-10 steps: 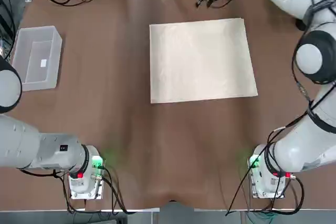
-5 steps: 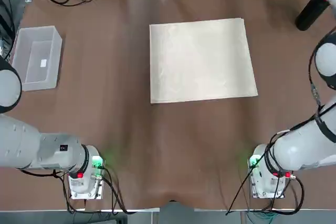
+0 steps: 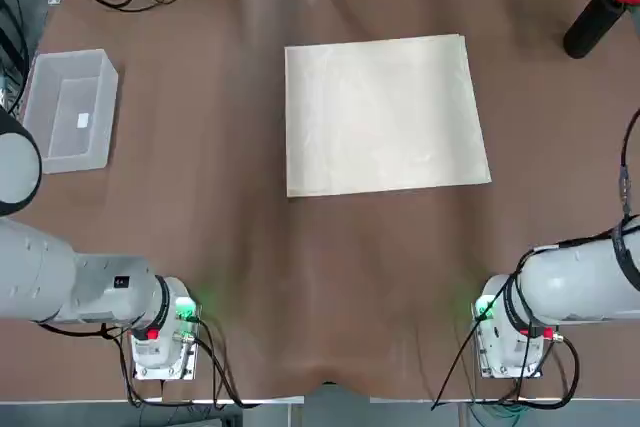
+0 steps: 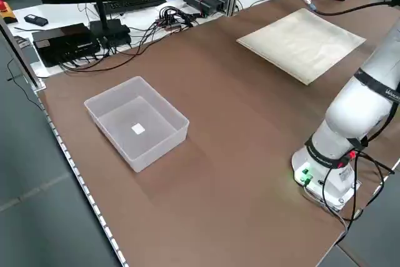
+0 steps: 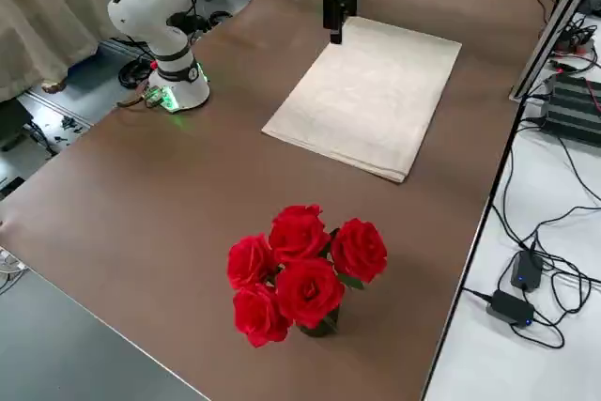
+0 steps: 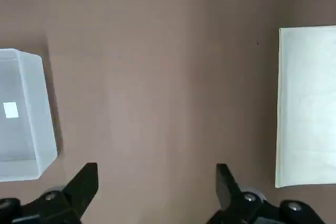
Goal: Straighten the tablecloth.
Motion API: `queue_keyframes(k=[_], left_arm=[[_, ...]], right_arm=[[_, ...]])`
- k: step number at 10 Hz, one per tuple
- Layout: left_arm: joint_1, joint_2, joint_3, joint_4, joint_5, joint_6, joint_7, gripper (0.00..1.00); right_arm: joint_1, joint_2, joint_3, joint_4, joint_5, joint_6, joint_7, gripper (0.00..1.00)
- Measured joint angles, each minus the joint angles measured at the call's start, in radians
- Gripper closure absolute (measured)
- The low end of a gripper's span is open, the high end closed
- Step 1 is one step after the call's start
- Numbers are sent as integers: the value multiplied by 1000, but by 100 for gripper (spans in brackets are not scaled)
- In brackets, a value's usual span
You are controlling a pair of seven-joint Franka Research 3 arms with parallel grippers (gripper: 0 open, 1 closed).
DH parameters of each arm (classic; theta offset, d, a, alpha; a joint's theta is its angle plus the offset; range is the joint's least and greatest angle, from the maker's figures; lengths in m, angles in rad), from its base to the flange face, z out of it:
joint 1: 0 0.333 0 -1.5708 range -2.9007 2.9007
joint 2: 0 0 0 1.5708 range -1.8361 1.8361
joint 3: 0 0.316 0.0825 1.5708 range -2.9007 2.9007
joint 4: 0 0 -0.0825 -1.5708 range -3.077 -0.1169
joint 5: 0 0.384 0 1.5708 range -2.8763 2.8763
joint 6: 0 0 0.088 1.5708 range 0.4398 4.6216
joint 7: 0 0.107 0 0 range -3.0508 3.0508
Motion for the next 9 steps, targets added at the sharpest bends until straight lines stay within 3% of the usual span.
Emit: queue_keyframes(k=[2, 9], left_arm=[[0, 0, 0, 0, 0, 0, 0, 1], [0, 0, 0, 0, 0, 0, 0, 1]], right_arm=[[5, -19, 13, 0, -78, -10, 5, 0], [-51, -14, 14, -4, -13, -20, 15, 0]])
